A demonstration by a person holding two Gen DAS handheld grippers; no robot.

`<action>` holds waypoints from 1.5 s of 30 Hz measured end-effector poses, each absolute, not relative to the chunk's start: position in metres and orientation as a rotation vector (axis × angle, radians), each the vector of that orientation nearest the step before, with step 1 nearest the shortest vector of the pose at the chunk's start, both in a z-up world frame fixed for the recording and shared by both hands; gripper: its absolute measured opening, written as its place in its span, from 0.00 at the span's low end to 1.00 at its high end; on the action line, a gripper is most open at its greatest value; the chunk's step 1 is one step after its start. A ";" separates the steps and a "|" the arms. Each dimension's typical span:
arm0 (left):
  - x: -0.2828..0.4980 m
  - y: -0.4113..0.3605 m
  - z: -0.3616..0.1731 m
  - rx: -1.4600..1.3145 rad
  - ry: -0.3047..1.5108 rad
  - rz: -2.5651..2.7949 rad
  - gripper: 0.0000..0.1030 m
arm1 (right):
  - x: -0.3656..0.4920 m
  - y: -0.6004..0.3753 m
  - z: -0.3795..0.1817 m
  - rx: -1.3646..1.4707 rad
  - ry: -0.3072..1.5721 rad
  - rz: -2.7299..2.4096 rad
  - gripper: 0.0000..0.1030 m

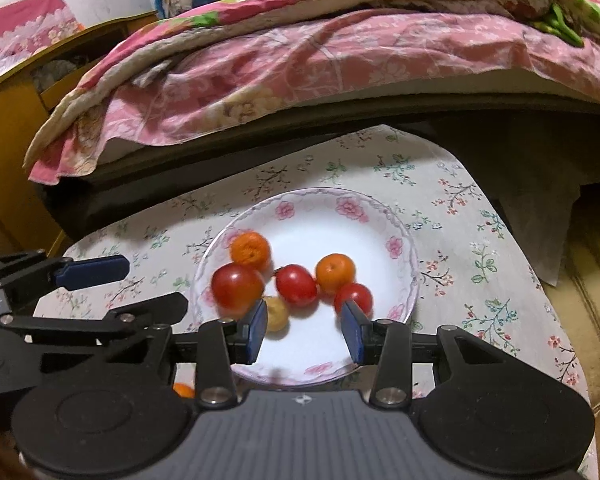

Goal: Organize fruits
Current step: 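Move both open tools back toward the loose fruits on the table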

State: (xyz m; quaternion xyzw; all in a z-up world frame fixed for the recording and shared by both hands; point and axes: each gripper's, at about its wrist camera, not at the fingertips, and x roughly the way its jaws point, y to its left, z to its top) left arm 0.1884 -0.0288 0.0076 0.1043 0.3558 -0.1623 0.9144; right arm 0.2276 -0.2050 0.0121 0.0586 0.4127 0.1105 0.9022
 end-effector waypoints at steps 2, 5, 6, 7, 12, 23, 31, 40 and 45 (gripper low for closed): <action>0.183 -0.027 0.009 0.214 0.732 -0.332 0.65 | 0.223 -0.201 0.014 0.112 0.851 0.233 0.42; 0.177 -0.024 0.009 0.209 0.738 -0.325 0.65 | 0.215 -0.197 0.015 0.105 0.850 0.239 0.42; 0.175 -0.023 0.010 0.207 0.738 -0.323 0.65 | 0.213 -0.197 0.016 0.107 0.851 0.242 0.42; 0.173 -0.022 0.010 0.206 0.738 -0.321 0.65 | 0.211 -0.196 0.016 0.107 0.851 0.244 0.42; 0.162 -0.018 0.012 0.205 0.742 -0.319 0.65 | 0.199 -0.191 0.018 0.107 0.857 0.254 0.42; 0.132 -0.009 0.007 0.213 0.777 -0.310 0.64 | 0.172 -0.179 0.011 0.080 0.894 0.284 0.42; 0.119 -0.005 -0.009 0.236 0.822 -0.313 0.63 | 0.161 -0.170 -0.004 0.041 0.944 0.314 0.42; 0.111 0.002 -0.029 0.258 0.867 -0.328 0.63 | 0.160 -0.156 -0.022 -0.045 0.977 0.349 0.42; 0.114 0.005 -0.036 0.254 0.881 -0.331 0.64 | 0.165 -0.153 -0.028 -0.059 0.988 0.353 0.42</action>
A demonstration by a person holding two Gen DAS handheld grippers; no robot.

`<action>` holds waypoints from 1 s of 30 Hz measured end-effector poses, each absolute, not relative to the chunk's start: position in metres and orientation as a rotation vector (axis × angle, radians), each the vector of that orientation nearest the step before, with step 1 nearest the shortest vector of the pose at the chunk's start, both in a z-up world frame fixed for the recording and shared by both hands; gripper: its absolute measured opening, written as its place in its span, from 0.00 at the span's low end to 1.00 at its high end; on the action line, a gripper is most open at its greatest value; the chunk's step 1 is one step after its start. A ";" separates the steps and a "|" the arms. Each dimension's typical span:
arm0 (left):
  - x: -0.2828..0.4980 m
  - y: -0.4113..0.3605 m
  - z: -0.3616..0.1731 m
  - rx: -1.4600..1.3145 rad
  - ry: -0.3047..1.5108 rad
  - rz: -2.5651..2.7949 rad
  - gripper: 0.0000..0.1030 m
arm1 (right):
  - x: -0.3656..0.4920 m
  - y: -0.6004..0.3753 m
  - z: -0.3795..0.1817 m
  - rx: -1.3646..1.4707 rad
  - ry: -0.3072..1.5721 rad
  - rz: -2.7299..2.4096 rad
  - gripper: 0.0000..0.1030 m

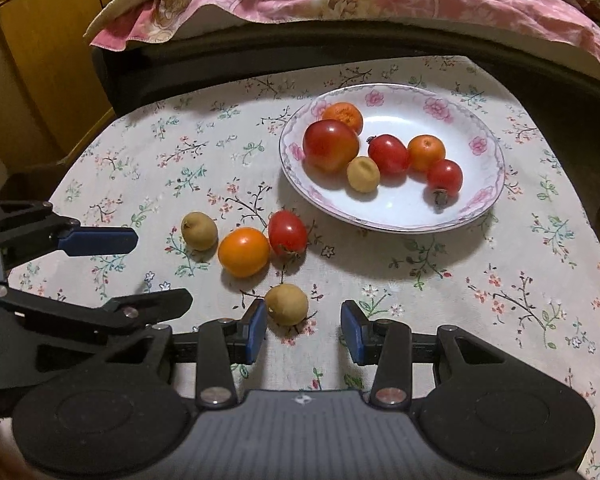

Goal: Organize fruits
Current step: 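Move both open tools back toward the loose fruits on the table, then grasp a brown round fruit with the right tool while the left tool grasps another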

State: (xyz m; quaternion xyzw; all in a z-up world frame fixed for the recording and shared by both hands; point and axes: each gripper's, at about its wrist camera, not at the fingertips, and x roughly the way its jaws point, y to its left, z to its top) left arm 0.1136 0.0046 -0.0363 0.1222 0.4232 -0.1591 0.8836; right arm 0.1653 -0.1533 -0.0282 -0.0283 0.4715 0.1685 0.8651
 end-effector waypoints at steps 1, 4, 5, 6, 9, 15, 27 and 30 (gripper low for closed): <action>0.114 0.006 -0.038 0.253 0.881 -0.332 0.65 | 0.166 -0.153 -0.029 -0.061 0.988 0.357 0.42; 0.117 0.010 -0.041 0.247 0.884 -0.330 0.68 | 0.170 -0.150 -0.032 -0.069 0.987 0.372 0.42; 0.119 0.012 -0.043 0.246 0.887 -0.327 0.68 | 0.171 -0.148 -0.032 -0.073 0.989 0.378 0.42; 0.121 0.014 -0.045 0.246 0.891 -0.323 0.68 | 0.173 -0.147 -0.033 -0.083 0.990 0.384 0.42; 0.127 0.018 -0.049 0.245 0.896 -0.315 0.68 | 0.176 -0.143 -0.036 -0.097 1.000 0.392 0.42; 0.143 0.018 -0.055 0.244 0.882 -0.317 0.68 | 0.178 -0.148 -0.037 -0.077 1.001 0.387 0.41; 0.163 0.007 -0.063 0.223 0.866 -0.337 0.50 | 0.177 -0.153 -0.037 -0.067 1.007 0.403 0.41; 0.160 0.003 -0.062 0.224 0.865 -0.343 0.42 | 0.177 -0.154 -0.036 -0.066 1.006 0.400 0.41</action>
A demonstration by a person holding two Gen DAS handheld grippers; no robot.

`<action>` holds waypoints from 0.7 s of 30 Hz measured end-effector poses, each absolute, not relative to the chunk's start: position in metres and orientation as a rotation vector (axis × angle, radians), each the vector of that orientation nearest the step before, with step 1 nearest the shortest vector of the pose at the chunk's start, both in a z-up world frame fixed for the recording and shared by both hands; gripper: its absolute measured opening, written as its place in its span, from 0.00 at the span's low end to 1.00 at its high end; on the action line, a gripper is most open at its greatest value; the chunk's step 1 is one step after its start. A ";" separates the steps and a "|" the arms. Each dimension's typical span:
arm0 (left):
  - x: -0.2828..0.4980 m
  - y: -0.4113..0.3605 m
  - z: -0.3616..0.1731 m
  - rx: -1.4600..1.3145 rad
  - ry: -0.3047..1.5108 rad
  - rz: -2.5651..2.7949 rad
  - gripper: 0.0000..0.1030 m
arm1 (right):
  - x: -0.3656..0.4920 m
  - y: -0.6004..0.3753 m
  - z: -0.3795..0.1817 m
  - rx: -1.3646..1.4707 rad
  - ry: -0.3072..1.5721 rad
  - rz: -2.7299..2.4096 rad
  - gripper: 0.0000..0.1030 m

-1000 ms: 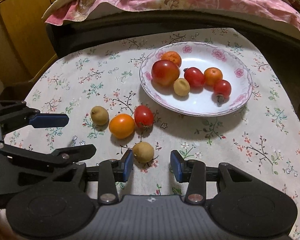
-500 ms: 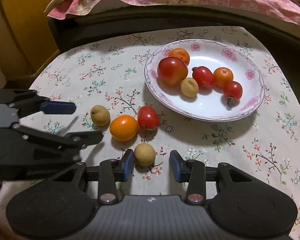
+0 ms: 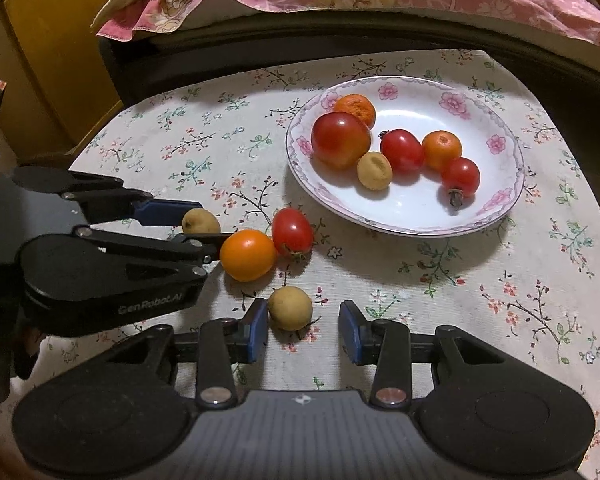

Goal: Organize fruits
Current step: 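Grasp a brown round fruit with the right tool while the left tool grasps another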

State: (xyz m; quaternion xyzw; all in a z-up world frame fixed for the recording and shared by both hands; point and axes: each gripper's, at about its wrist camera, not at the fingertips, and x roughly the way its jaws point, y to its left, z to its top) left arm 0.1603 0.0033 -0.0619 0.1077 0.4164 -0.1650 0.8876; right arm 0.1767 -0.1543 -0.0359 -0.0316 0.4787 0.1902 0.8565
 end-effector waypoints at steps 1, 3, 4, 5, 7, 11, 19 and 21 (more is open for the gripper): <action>0.159 0.003 -0.062 0.225 0.865 -0.342 0.39 | 0.176 -0.155 -0.036 -0.067 1.005 0.399 0.41; 0.158 0.003 -0.061 0.217 0.872 -0.345 0.35 | 0.176 -0.154 -0.035 -0.071 1.005 0.397 0.41; 0.157 0.003 -0.061 0.219 0.875 -0.345 0.35 | 0.176 -0.154 -0.035 -0.073 1.005 0.397 0.41; 0.156 0.004 -0.060 0.222 0.878 -0.344 0.35 | 0.176 -0.154 -0.035 -0.076 1.004 0.397 0.40; 0.153 0.005 -0.060 0.224 0.889 -0.346 0.35 | 0.176 -0.153 -0.035 -0.081 1.003 0.399 0.39; 0.140 0.007 -0.059 0.224 0.913 -0.359 0.35 | 0.173 -0.151 -0.033 -0.090 1.003 0.409 0.32; 0.113 0.007 -0.058 0.247 0.931 -0.377 0.35 | 0.166 -0.154 -0.036 -0.105 1.013 0.423 0.31; 0.111 0.008 -0.057 0.246 0.934 -0.377 0.35 | 0.164 -0.154 -0.036 -0.112 1.010 0.429 0.31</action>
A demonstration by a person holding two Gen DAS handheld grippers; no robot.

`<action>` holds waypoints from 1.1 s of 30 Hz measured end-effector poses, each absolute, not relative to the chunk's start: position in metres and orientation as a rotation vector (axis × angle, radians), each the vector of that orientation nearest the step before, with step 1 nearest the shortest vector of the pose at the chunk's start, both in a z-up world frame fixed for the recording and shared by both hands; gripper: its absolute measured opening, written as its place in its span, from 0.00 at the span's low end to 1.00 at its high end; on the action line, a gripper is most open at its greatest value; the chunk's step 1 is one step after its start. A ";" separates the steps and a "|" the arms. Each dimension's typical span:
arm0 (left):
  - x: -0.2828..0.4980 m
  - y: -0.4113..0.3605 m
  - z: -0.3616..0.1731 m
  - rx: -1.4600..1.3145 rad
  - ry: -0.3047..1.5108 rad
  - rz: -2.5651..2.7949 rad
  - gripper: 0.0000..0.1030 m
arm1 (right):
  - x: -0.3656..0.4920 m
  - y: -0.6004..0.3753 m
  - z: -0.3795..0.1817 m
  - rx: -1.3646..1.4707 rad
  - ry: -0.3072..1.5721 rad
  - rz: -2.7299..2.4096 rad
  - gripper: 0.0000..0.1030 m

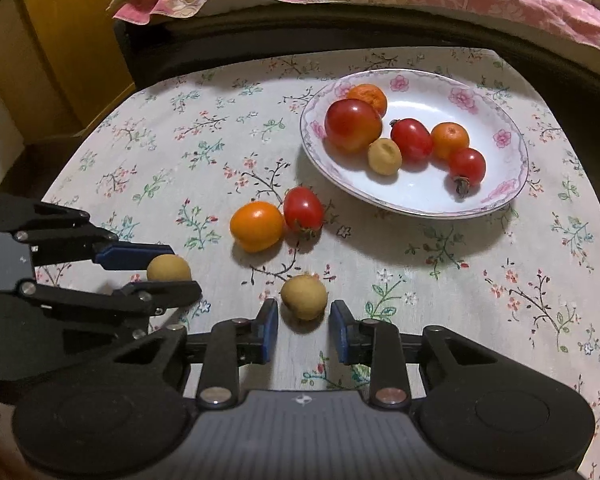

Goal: Organize fruits
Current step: 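Grasp a brown round fruit with the right tool while the left tool grasps another, then lift both brown fruits and carry them toward the white bowl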

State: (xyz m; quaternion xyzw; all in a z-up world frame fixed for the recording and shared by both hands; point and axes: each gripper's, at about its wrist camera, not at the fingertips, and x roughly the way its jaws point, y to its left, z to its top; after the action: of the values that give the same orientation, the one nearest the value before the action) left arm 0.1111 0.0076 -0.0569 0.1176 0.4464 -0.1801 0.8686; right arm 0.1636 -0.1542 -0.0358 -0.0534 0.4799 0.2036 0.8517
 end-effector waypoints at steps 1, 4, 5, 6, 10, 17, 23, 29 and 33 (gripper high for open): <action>0.110 0.008 -0.056 0.244 0.935 -0.380 0.36 | 0.162 -0.155 -0.036 -0.113 1.007 0.428 0.31; 0.108 0.007 -0.056 0.247 0.937 -0.389 0.40 | 0.161 -0.157 -0.036 -0.113 1.006 0.434 0.32; 0.108 0.008 -0.057 0.246 0.941 -0.390 0.40 | 0.162 -0.157 -0.036 -0.108 1.010 0.436 0.32; 0.107 0.008 -0.057 0.245 0.940 -0.390 0.40 | 0.162 -0.158 -0.036 -0.108 1.011 0.437 0.32; 0.105 0.007 -0.056 0.248 0.956 -0.392 0.50 | 0.164 -0.159 -0.035 -0.107 1.005 0.430 0.34; 0.102 0.008 -0.057 0.259 0.948 -0.405 0.58 | 0.165 -0.155 -0.036 -0.137 0.991 0.424 0.37; 0.101 0.004 -0.055 0.266 0.960 -0.416 0.40 | 0.165 -0.153 -0.034 -0.144 1.002 0.433 0.28; 0.102 0.005 -0.052 0.259 0.968 -0.408 0.34 | 0.161 -0.153 -0.033 -0.148 1.002 0.435 0.28; 0.101 0.003 -0.051 0.263 0.968 -0.420 0.34 | 0.158 -0.154 -0.030 -0.148 1.000 0.440 0.27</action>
State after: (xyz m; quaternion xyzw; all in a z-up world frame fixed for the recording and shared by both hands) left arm 0.1014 0.0026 -0.0514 0.1250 0.4604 -0.1996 0.8559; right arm 0.1585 -0.1536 -0.0304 -0.0704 0.4751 0.2089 0.8519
